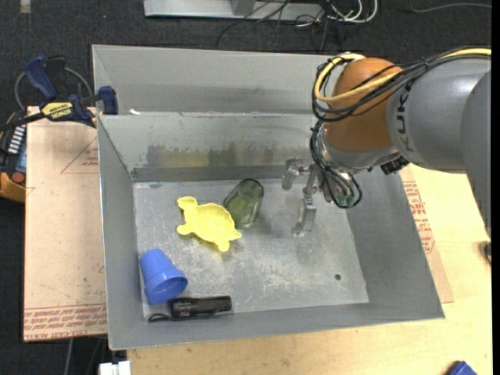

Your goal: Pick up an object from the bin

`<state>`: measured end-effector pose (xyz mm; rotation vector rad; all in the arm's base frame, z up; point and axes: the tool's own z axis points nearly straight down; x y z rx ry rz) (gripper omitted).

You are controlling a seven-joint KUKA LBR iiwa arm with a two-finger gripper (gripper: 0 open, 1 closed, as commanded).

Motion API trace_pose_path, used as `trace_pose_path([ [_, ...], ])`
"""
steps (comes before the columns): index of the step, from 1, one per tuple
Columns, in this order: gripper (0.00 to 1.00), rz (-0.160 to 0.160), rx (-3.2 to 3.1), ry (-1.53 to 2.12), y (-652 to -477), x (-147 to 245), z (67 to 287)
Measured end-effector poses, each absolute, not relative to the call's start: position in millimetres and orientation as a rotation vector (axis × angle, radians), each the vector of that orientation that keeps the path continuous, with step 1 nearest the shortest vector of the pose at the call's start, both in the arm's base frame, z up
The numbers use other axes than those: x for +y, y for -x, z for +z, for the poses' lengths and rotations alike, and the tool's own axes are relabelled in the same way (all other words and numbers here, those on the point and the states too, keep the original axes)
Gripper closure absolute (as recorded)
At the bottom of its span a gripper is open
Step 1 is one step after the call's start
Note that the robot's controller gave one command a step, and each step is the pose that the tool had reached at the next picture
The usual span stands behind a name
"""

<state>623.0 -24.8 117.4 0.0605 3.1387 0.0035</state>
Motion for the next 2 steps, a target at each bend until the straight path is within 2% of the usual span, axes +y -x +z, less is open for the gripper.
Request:
trace_pose_path([
  [1,0.0,0.004,3.137,-0.08,-622.8,-31,153],
  [2,0.0,0.009,3.128,0.268,-603.7,58,125],
])
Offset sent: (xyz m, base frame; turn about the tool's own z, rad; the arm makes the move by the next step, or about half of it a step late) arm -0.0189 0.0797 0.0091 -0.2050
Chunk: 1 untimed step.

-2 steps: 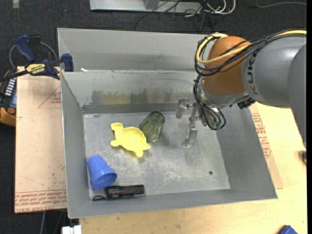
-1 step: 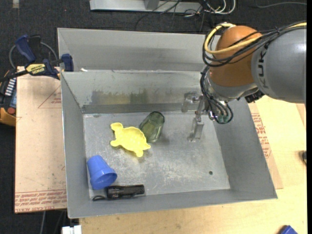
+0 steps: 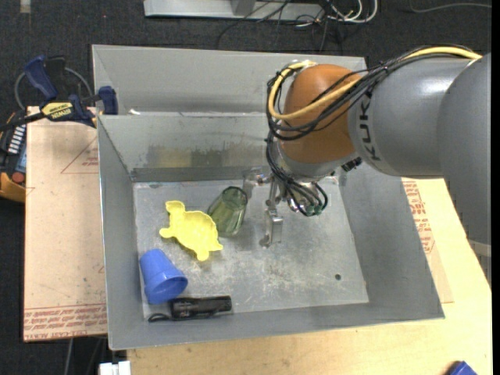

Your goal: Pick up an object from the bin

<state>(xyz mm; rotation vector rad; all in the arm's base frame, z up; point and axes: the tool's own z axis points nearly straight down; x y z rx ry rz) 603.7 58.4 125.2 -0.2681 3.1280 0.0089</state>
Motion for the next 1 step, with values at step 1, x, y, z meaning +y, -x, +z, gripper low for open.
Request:
trace_pose_path([
  [1,0.0,0.003,3.068,0.642,-634.9,-0.7,70.0],
])
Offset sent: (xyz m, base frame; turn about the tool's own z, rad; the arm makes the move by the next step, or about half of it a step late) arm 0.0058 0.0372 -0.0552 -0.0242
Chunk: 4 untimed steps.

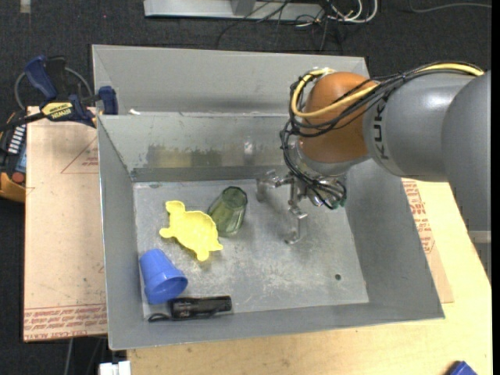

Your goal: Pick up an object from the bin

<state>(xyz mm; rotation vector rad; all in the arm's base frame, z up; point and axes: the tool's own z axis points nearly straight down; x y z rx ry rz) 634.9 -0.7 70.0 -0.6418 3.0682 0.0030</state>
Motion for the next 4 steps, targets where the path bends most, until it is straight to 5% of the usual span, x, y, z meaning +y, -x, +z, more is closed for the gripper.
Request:
trace_pose_path([
  [1,1.0,0.015,3.12,0.31,-610.2,99,71],
  [4,1.0,0.013,3.127,0.309,-608.5,98,81],
])
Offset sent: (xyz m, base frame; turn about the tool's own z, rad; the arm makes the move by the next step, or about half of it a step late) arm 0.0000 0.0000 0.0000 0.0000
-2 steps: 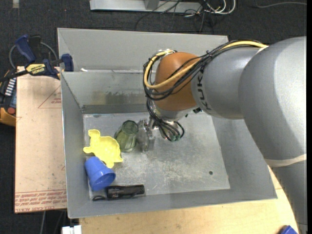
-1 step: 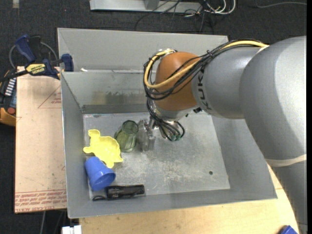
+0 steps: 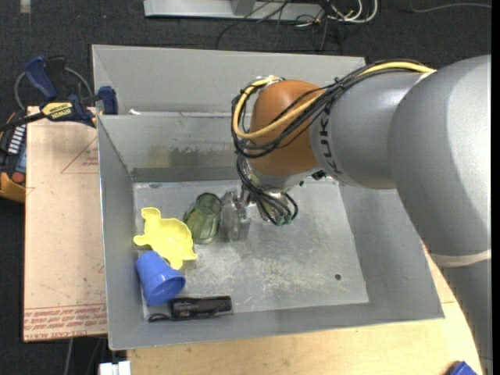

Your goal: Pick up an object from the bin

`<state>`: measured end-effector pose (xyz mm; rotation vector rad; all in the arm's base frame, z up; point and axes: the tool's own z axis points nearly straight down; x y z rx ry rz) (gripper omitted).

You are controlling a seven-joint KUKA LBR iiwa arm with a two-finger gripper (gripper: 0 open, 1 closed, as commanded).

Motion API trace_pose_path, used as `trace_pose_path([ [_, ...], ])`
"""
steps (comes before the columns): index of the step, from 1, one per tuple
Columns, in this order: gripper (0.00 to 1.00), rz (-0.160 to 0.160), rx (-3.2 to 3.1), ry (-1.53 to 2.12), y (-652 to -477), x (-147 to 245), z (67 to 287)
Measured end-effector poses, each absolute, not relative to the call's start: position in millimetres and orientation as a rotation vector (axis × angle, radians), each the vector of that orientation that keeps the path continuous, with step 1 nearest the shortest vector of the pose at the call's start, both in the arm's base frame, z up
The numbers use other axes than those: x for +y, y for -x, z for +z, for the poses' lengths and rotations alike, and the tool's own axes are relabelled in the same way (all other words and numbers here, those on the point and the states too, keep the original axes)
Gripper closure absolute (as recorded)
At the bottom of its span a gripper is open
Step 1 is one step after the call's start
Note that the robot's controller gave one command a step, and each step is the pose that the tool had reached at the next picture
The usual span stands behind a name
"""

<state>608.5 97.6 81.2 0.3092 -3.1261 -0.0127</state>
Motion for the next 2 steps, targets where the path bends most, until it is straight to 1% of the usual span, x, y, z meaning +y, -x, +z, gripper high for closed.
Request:
trace_pose_path([
  [2,1.0,-0.012,-3.129,-0.31,-609.1,98,126],
])
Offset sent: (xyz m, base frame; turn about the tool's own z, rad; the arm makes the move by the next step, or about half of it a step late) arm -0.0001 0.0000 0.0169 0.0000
